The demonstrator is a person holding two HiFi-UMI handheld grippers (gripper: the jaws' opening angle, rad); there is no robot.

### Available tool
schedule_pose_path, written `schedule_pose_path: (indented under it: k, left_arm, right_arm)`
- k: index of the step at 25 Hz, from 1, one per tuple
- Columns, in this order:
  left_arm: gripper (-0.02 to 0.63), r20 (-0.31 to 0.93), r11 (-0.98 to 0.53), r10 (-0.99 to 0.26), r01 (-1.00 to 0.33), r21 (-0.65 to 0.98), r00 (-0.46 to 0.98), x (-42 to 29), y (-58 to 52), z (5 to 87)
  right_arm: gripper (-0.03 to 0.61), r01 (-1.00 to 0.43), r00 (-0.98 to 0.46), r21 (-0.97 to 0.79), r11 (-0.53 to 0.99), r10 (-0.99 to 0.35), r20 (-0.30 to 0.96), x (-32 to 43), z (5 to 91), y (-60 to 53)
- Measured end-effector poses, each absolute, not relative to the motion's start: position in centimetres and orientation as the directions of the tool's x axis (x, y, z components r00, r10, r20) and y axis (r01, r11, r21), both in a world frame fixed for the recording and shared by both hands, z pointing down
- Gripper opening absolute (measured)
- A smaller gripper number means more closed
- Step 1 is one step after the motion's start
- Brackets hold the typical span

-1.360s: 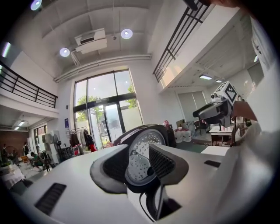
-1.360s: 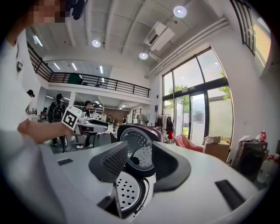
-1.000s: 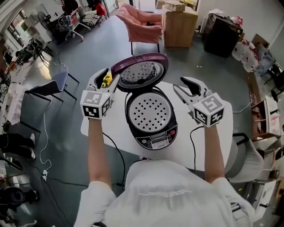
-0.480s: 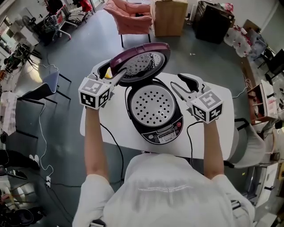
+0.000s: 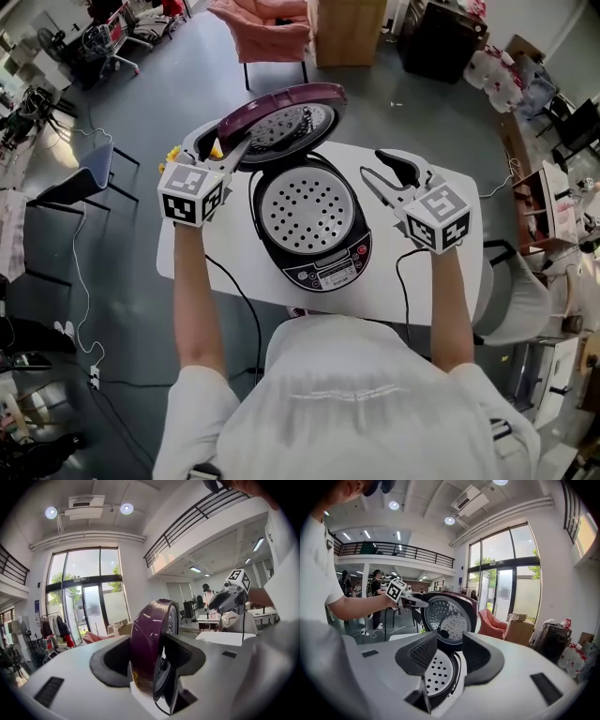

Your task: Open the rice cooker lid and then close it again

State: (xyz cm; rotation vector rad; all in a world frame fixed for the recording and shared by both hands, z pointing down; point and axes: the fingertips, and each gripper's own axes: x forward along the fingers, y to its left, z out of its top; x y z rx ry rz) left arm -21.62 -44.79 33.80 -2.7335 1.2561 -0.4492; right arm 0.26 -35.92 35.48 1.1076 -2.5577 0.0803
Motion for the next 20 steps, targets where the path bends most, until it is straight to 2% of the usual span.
schedule_pose_path:
  k: [5,8,10,20]
  left_arm:
    - [0.232,0.210,-0.643,-0.766,-0.729,-0.235,0.608,-21.0,-43.3,33.9]
    - [0.257,0.212,-0.653,-0.757,-0.712,-0.257,0.618,-20.5,-42.1,34.2]
    - [0.285,0.221,-0.663,-0.748,-0.697,-0.274,0.625,-20.2,-41.3,34.5]
    - [0.324,0.288,-0.698,-0.714,-0.622,-0.355,0.638,-18.6,-37.2,36.1]
  right_arm:
    - [0.184,-0.694,-0.653,0.091,0.715,-0.677,0.340,0.7,34.9,-35.5]
    - [0.184,-0.680,-0.666,0.087,0.728,-0.663,0.342,0.8,35.1,-35.1]
    - [0.184,-0.676,-0.672,0.078,0.733,-0.656,0.343,0.9,35.3,-34.8]
    - [0.184,-0.645,-0.703,0.041,0.763,-0.613,0.360,0.8,36.4,-33.4]
